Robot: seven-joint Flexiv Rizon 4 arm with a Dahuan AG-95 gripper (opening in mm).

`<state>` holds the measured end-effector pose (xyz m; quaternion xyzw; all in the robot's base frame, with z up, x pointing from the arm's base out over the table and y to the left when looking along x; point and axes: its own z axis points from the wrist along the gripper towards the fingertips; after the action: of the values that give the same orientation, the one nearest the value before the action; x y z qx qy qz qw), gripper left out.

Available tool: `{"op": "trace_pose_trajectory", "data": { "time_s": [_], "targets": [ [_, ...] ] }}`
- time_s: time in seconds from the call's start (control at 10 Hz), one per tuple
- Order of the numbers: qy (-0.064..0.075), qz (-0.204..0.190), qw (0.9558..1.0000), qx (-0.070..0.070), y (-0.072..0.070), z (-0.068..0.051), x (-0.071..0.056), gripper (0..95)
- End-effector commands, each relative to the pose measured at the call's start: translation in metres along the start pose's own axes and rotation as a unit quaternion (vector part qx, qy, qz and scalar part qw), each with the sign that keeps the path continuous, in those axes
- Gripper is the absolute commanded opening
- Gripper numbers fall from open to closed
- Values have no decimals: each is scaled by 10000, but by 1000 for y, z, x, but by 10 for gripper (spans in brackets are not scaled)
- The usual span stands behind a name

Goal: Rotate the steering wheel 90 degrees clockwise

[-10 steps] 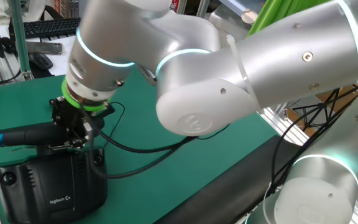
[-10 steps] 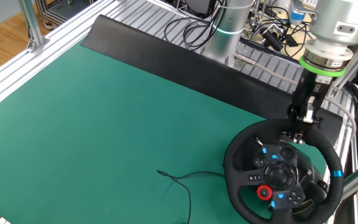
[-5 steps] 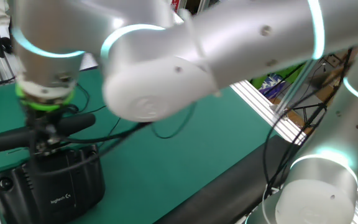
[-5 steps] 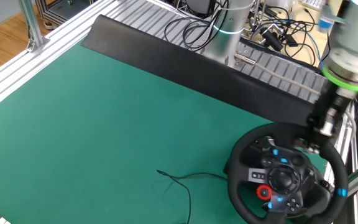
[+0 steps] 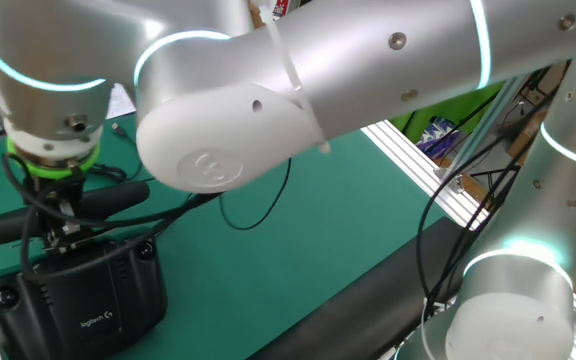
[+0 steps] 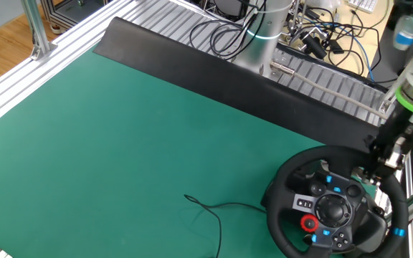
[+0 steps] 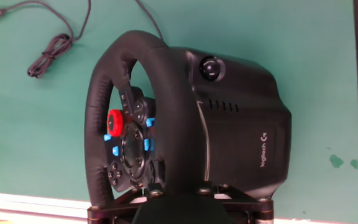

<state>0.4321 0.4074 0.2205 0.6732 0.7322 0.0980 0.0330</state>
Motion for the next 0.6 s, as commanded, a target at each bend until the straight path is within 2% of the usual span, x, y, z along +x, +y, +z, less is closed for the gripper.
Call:
{"op": "trace_pose_trajectory", "data": {
  "time_s": [0.1,0.2,0.3,0.6],
  "targets": [
    [-10,-60,9998,191,2,-7,2,570],
    [-19,-56,9997,249,2,-7,2,570],
    [-8,-66,9996,283,2,-8,2,950],
    [146,-297,9986,413,2,-15,0,950]
  ]
}}
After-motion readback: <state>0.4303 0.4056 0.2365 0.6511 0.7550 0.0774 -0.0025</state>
